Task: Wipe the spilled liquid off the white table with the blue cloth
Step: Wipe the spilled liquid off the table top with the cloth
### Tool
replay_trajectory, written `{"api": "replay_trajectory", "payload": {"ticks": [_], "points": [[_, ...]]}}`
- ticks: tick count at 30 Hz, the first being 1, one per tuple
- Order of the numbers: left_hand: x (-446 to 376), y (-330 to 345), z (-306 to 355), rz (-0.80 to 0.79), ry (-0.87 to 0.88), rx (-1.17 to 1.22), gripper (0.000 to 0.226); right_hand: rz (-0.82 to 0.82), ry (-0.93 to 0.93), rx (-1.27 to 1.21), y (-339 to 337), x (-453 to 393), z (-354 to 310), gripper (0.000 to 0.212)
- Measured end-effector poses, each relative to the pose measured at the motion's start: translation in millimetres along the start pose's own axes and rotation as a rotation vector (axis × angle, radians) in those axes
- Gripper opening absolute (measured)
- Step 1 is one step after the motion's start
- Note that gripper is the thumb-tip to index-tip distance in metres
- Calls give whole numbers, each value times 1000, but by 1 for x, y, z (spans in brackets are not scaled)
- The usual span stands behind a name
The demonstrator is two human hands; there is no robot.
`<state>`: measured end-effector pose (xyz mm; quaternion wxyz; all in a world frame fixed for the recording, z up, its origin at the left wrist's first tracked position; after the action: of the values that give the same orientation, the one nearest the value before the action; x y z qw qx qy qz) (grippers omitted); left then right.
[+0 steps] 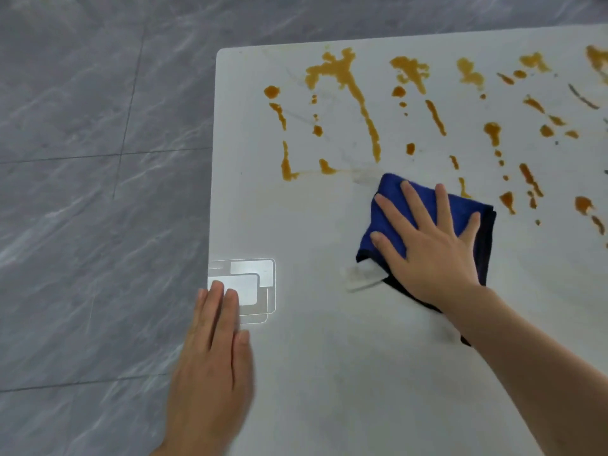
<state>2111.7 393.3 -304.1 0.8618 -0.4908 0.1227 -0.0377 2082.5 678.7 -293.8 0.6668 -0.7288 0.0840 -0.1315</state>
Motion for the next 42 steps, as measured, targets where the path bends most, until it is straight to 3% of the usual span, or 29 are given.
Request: {"api": "replay_trajectory", "payload": {"ticks": [6,14,18,24,33,39,42], "points": [[-1,-2,1,-20,-12,18,54,17,211,-34,-2,-21,55,57],[0,-2,5,-29,-68,41,57,-19,477,-72,-14,54,100,68],[-2,-3,8,-23,-60,20,58,-88,422,-47,-9,85,86,62],[-3,-4,10,-32,-72,13,61,-45,326,-16,-6,77,94,59],[-6,-6,8,-28,-12,-48,56,-57,466,-57,-15,63,97,66],[-8,-8,4,-37,-13,56,54,-172,279,23,-15,79,61,61],[-14,-13,4,-63,21,86,64,-195,236,52,-13,77,50,61]]}}
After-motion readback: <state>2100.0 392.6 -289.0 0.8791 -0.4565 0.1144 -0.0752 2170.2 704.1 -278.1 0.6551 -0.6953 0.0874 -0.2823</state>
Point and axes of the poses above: each hand's wrist, its own x-axis away from the middle knuckle, its own y-axis out of the palm, z = x × y, the point moved 1 cm from there along -x, towards the middle knuckle, and after that the axes turned 9 degrees about z, right-handed, at the moved point
